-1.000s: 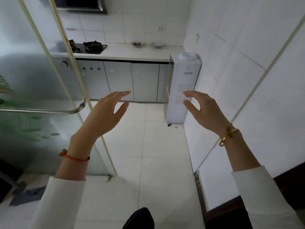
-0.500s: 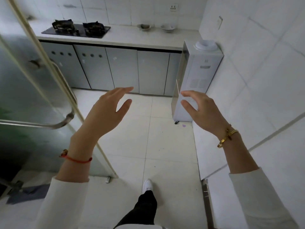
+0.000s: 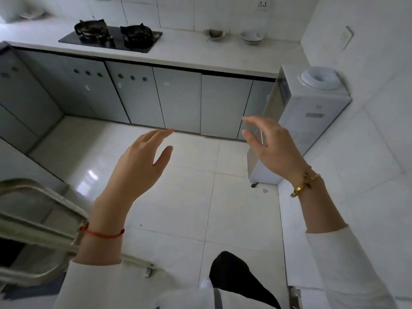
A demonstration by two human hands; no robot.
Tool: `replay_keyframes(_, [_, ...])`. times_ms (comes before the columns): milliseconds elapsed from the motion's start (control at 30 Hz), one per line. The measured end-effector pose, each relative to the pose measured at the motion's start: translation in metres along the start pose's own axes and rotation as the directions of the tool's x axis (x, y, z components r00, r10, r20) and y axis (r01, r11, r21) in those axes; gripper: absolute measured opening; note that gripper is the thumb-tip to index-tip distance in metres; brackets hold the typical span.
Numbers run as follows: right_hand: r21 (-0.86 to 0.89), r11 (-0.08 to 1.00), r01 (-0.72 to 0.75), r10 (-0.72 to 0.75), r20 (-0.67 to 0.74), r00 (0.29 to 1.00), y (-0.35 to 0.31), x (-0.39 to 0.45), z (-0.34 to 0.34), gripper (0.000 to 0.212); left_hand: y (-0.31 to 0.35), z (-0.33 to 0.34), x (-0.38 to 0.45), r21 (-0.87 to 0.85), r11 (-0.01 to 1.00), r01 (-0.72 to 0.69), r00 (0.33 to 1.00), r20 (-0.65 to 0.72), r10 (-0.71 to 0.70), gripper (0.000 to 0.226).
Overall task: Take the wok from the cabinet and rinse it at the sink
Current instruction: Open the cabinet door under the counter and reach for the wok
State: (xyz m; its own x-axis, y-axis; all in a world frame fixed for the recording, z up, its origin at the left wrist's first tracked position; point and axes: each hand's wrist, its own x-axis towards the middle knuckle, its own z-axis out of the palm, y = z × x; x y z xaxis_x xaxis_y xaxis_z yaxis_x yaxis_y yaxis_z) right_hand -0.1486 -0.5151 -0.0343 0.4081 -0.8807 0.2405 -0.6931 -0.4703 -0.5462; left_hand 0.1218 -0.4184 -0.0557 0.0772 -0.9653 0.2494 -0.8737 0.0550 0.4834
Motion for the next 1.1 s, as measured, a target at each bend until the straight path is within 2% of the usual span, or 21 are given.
replay_keyframes(367, [0.054,0.994,0.094,-0.098,0.091,0.991,0.052,0.217,0.07,0.039,-0.074,0.025,0.175,0.05,0.987,0.155,0.987,-0.042,-0.152,0.042])
replay_keyframes(733, [0.112,0.984,0.14,-0.151,0.098,0.984,0.077,0.459,0.105,0.039,-0.148,0.017,0.387,0.067,0.983,0.173,0.983,-0.066,-0.168,0.044])
replay_keyframes(933, [0.096,0.986,0.136,-0.146,0.105,0.984,0.091,0.552,0.133,0.04,-0.191,0.025,0.476,0.056,0.986,0.158,0.987,-0.043,-0.155,0.045])
replay_keyframes(1100, [0.083,0.993,0.079,-0.087,0.099,0.991,0.104,0.62,0.165,0.039,-0.238,0.035,0.559,0.035,0.995,0.091,0.996,0.005,-0.092,0.046])
